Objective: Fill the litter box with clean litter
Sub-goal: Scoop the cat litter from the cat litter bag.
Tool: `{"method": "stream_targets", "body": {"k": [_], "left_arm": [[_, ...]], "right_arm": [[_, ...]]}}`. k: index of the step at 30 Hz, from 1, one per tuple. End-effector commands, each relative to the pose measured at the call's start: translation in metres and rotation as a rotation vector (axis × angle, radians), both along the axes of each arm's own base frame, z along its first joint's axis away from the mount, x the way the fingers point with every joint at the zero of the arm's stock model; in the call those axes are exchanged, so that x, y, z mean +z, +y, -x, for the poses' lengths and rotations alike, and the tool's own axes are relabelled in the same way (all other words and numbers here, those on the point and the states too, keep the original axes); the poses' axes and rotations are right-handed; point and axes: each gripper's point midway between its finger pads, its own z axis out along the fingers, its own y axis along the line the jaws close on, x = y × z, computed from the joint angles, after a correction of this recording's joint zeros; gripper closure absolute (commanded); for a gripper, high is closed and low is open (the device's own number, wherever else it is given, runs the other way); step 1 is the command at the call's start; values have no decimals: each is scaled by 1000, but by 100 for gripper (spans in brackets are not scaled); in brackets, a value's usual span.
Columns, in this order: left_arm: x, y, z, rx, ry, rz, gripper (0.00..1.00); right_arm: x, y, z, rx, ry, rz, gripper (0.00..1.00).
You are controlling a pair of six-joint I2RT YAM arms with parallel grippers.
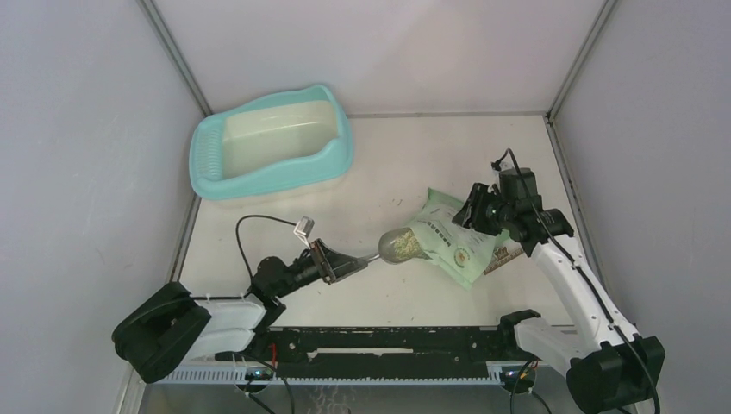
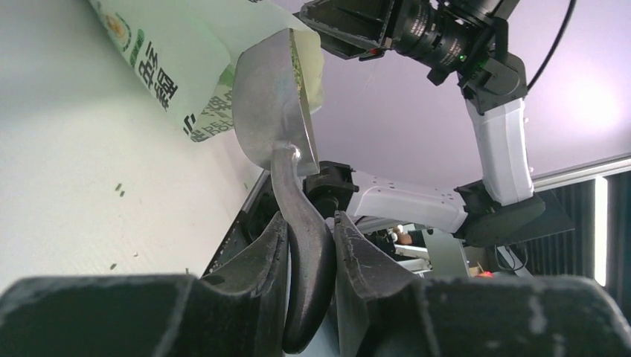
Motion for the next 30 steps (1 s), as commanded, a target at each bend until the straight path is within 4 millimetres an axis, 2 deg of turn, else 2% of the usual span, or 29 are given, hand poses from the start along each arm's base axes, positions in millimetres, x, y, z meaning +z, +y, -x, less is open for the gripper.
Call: {"method": "stream_targets", "body": {"k": [1, 7, 9, 17, 22, 27, 30], "left_arm": [[78, -2, 1, -16, -217, 200, 84], [108, -22, -14, -47, -254, 238, 85], [110, -29, -20, -58, -255, 234, 85], [90, -49, -52, -68, -224, 175, 85], [83, -50, -81, -66, -217, 151, 85], [87, -39, -108, -53, -228, 143, 85], [87, -32, -117, -53, -227, 138, 85]], "right_arm": [[28, -1, -6, 13, -82, -1, 48], [41, -3, -10, 8, -102, 4, 48], [43, -5, -10, 1, -103, 9, 48], [42, -19, -13, -37, -102, 25, 47], [51, -30, -16, -62, -118, 40, 47], [57, -33, -18, -68, -128, 36, 47], [55, -34, -17, -68, -119, 38, 47]]}}
